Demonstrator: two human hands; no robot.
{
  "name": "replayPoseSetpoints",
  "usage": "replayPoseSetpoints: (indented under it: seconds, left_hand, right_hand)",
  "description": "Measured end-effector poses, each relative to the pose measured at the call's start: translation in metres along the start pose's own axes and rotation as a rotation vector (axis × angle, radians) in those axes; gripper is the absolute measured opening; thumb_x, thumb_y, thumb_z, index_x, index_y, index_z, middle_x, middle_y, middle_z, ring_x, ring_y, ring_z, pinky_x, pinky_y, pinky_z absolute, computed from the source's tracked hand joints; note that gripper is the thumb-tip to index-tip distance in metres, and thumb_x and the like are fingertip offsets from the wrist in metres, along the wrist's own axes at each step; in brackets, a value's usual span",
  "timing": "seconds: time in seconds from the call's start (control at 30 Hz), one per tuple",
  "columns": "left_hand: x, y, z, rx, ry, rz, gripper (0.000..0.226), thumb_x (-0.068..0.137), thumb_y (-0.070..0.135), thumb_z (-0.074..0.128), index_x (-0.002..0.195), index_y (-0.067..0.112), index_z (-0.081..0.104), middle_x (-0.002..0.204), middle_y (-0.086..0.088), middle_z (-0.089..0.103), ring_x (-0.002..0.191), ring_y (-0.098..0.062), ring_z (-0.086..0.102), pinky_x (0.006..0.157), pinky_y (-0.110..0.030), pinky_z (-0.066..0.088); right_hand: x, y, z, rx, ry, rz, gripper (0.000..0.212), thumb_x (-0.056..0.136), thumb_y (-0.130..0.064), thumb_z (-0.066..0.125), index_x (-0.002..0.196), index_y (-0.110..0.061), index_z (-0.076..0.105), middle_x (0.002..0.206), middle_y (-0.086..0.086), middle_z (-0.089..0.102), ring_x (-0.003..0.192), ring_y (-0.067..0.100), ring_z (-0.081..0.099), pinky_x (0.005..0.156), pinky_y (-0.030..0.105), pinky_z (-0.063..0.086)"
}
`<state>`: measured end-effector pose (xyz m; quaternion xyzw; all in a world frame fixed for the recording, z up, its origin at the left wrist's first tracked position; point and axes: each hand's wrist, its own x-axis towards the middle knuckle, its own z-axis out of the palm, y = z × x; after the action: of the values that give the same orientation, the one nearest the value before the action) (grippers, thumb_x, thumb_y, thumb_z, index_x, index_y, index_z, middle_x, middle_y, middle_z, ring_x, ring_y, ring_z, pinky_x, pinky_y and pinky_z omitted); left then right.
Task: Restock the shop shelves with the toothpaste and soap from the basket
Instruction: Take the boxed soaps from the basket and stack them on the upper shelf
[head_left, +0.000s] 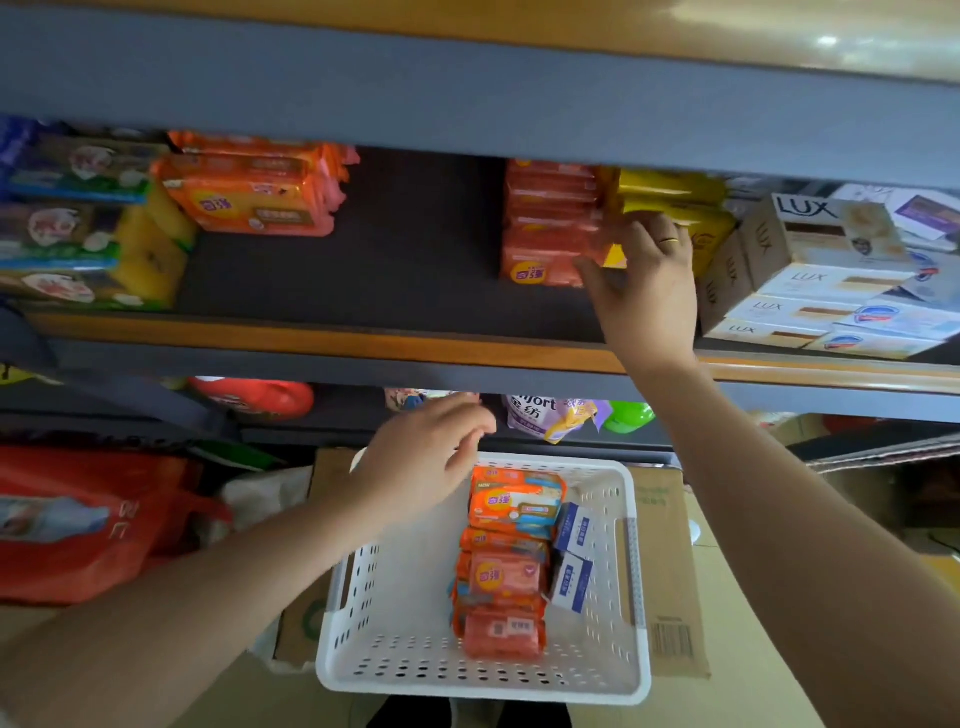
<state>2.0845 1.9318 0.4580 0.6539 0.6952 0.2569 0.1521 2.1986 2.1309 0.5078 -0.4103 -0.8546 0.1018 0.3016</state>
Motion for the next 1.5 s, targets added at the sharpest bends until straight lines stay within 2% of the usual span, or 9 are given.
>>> replayPoseSetpoints:
  seconds: [0.1,0.27,0.53,0.77,0.97,1.1,1.23,1.4,1.5]
  left_hand:
    - [-0.032,-0.012,0.036,-0.059,-0.210,-0.054,0.034,0.084,0.029,0.031,0.097,0.017,0.060,0.094,0.000,0.063,0.077,-0.018,0.062,0.058,-0.032,0.051]
    - [-0.071,-0.020,0.085,0.025,-0.393,-0.168,0.021,0.090,0.021,0.052,0.110,0.015,0.055,0.115,-0.002,0.056,0.105,-0.018,0.055,0.083,-0.033,0.048]
    - [-0.101,-0.018,0.137,-0.031,-0.599,-0.358,0.044,0.089,0.029,0.055,0.130,0.017,0.045,0.134,-0.002,0.047,0.119,-0.019,0.048,0.098,-0.036,0.043]
    - [-0.098,-0.025,0.168,-0.037,-0.570,-0.553,0.057,0.086,0.036,0.058,0.135,0.017,0.037,0.131,-0.007,0.047,0.115,-0.023,0.050,0.094,-0.039,0.047]
    - [-0.093,-0.026,0.177,-0.115,-0.507,-0.640,0.042,0.074,0.028,0.073,0.109,0.016,0.053,0.116,-0.006,0.049,0.103,-0.022,0.051,0.092,-0.038,0.046]
    - [-0.105,-0.017,0.173,-0.062,-0.463,-0.551,0.031,0.079,0.022,0.068,0.099,0.011,0.048,0.107,-0.004,0.058,0.097,-0.022,0.054,0.076,-0.026,0.038]
    - [-0.112,-0.019,0.162,-0.199,-0.352,-0.596,0.033,0.080,0.015,0.067,0.106,0.009,0.048,0.106,-0.008,0.064,0.087,-0.022,0.061,0.071,-0.027,0.046]
    - [-0.106,-0.024,0.128,-0.349,-0.200,-0.709,0.041,0.079,0.010,0.068,0.117,0.011,0.053,0.109,-0.002,0.062,0.092,-0.019,0.062,0.081,-0.030,0.050]
    - [-0.097,-0.020,0.104,-0.395,-0.194,-0.699,0.038,0.080,0.009,0.067,0.115,0.011,0.054,0.102,0.006,0.056,0.090,-0.013,0.057,0.078,-0.023,0.045]
  right_hand:
    - [-0.044,0.000,-0.011,0.126,0.104,-0.054,0.017,0.085,-0.017,0.055,0.083,-0.001,0.062,0.086,0.018,0.062,0.081,0.036,0.056,0.066,0.031,0.035]
    - [-0.154,0.017,0.001,0.244,-0.325,0.117,0.027,0.085,-0.028,0.045,0.082,-0.006,0.061,0.066,0.004,0.060,0.057,0.028,0.056,0.053,0.032,0.038]
    - [-0.243,0.039,0.033,0.114,-0.915,0.230,0.015,0.094,-0.017,0.047,0.094,-0.009,0.059,0.093,0.006,0.067,0.081,0.025,0.062,0.059,0.025,0.035]
    - [-0.269,0.050,0.040,0.151,-1.083,0.229,0.022,0.092,-0.023,0.051,0.110,-0.013,0.060,0.106,0.003,0.065,0.094,0.022,0.062,0.073,0.030,0.047]
    - [-0.283,0.060,0.044,0.229,-1.185,0.339,0.025,0.092,-0.026,0.053,0.113,-0.016,0.063,0.113,0.002,0.066,0.101,0.018,0.060,0.083,0.027,0.046]
    - [-0.298,0.058,0.055,0.146,-1.353,0.210,0.031,0.094,-0.030,0.049,0.123,-0.021,0.056,0.123,0.001,0.060,0.113,0.021,0.055,0.094,0.034,0.045]
    - [-0.305,0.051,0.065,0.018,-1.437,0.108,0.044,0.091,-0.038,0.052,0.132,-0.025,0.044,0.131,0.001,0.053,0.118,0.024,0.051,0.093,0.039,0.048]
    - [-0.309,0.035,0.078,-0.194,-1.321,-0.054,0.037,0.087,-0.019,0.053,0.123,-0.020,0.047,0.121,0.000,0.055,0.115,0.024,0.051,0.088,0.037,0.047]
    - [-0.302,0.032,0.080,-0.115,-1.376,0.058,0.035,0.085,-0.022,0.056,0.118,-0.025,0.046,0.113,0.001,0.059,0.105,0.023,0.058,0.083,0.036,0.051]
